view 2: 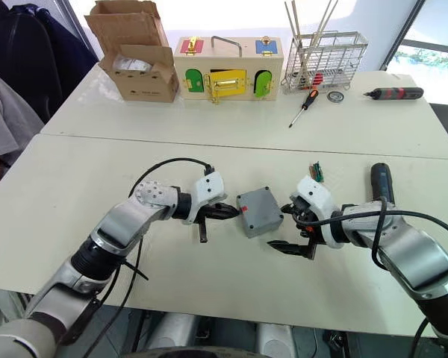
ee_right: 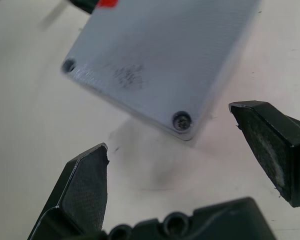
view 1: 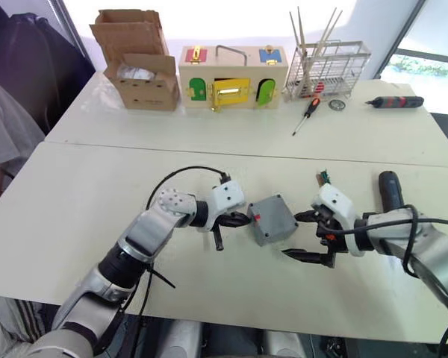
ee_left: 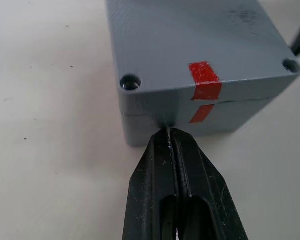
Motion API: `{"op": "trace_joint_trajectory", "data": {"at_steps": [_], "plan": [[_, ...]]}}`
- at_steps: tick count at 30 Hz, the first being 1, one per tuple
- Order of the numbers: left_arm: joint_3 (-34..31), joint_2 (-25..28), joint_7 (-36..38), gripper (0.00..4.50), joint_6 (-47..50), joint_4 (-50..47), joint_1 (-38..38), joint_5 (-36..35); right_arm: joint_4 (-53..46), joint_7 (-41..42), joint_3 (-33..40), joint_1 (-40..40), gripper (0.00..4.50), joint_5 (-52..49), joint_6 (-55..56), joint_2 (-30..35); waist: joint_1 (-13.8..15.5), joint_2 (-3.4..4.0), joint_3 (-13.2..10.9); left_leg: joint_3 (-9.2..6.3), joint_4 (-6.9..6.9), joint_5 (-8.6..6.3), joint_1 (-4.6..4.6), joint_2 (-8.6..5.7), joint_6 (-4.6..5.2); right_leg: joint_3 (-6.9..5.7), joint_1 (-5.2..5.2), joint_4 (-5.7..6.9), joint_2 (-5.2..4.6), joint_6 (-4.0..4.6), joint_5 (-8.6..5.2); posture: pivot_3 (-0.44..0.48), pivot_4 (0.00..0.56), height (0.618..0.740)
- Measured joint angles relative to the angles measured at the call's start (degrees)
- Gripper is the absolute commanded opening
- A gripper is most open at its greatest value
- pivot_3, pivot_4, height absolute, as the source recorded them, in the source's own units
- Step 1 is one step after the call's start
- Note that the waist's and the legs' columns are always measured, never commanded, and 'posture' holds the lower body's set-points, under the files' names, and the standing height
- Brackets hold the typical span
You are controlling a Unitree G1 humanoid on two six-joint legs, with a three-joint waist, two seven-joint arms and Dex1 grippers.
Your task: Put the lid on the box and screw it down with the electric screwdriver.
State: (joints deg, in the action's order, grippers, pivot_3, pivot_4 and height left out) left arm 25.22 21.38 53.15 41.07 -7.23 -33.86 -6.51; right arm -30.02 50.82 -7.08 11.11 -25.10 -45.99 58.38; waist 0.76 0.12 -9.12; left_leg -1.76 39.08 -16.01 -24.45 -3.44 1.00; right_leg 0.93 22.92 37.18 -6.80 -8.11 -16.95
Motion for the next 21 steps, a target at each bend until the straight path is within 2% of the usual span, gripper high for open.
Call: {"op": "trace_joint_trajectory", "data": {"at_steps": [6,17,20,21], "plan": [[0.0,-2.1,-2.2,0.00,-1.6,5.0,-2.1,0.9,-2.0,-1.9,0.6,-1.4,4.48,-0.4,-3.0,-1.7,0.0,0.00,0.0,0.00,0.00,0.00,0.00,0.00,0.00,0.00,0.00,0.00,0.00,0.00,0.00,0.000,0.150,0.739],[-0.1,-4.5,-3.4,0.00,-4.1,7.7,-2.6,1.1,-5.0,-4.5,3.4,-3.6,4.48,-2.2,-7.3,-3.0,0.0,0.00,0.0,0.00,0.00,0.00,0.00,-0.01,-0.01,0.01,0.01,0.00,-0.01,0.00,0.00,0.000,0.150,0.739],[-0.1,-3.4,-3.4,0.00,-4.1,6.8,-2.5,1.0,-5.2,-6.2,7.5,-5.2,4.48,-1.9,-7.1,-2.7,0.0,0.00,0.0,0.00,0.00,0.00,0.01,-0.02,-0.01,0.01,0.01,0.00,-0.02,0.00,0.00,0.000,0.150,0.739],[-0.3,-2.3,-3.3,0.00,-3.8,5.2,-2.2,0.8,-5.1,-7.1,11.2,-6.2,4.48,-1.7,-5.9,-3.4,0.0,-0.02,0.0,0.00,-0.02,0.00,-0.01,-0.02,-0.01,0.02,0.02,-0.01,-0.02,0.00,0.00,0.000,0.150,0.739]]}}
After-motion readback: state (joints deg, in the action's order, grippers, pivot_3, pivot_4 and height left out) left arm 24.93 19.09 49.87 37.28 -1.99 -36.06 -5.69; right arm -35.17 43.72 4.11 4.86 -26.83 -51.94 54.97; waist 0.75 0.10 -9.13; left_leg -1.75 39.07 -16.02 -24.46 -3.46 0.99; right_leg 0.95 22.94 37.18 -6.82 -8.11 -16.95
